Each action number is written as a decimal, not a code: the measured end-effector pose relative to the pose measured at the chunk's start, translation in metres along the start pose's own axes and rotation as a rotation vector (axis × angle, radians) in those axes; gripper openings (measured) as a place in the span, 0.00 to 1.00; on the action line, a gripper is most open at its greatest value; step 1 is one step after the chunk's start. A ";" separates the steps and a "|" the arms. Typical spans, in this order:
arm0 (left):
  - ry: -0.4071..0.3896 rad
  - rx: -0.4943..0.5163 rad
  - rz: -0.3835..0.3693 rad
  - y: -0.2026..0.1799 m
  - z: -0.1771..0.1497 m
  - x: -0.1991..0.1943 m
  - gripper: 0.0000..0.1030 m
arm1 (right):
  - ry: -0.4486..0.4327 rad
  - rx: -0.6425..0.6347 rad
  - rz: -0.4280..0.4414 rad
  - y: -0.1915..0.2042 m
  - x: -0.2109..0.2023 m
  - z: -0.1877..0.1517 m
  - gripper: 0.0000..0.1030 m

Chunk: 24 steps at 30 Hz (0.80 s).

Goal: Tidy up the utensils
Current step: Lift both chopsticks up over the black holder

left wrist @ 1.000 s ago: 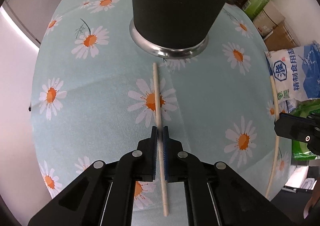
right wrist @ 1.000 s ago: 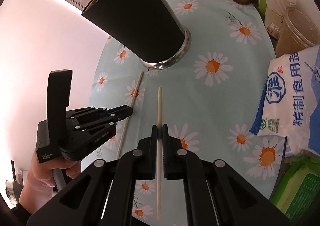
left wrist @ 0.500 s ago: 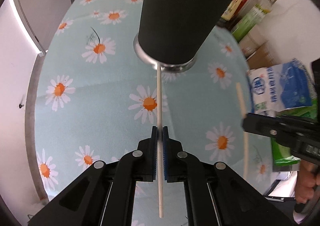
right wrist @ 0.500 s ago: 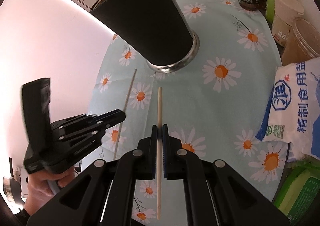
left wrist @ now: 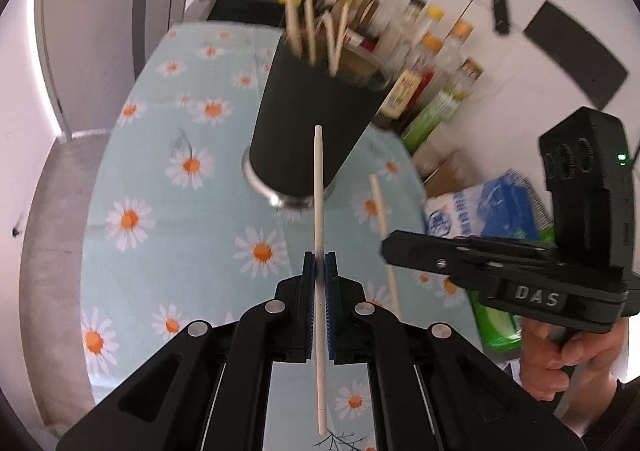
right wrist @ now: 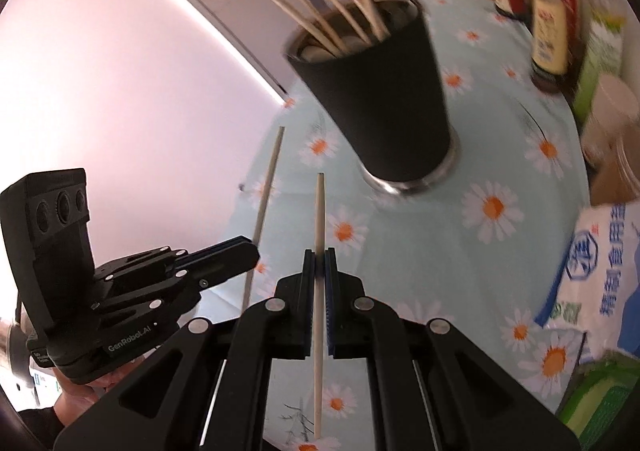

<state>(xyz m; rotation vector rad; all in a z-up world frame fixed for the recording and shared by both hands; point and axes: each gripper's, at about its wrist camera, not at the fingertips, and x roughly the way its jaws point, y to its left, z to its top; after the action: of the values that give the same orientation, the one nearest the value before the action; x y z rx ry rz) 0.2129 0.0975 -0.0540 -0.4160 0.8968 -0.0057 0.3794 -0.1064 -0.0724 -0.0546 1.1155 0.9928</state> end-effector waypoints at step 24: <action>-0.323 0.099 -0.097 -0.012 0.084 -0.047 0.03 | -0.399 -0.118 0.020 0.020 -0.071 0.076 0.06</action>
<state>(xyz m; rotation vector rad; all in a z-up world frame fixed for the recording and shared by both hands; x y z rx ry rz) 0.2489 0.1242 0.0314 -0.3548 0.5553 -0.0696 0.4150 -0.1024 0.0268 0.0580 0.6943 1.0324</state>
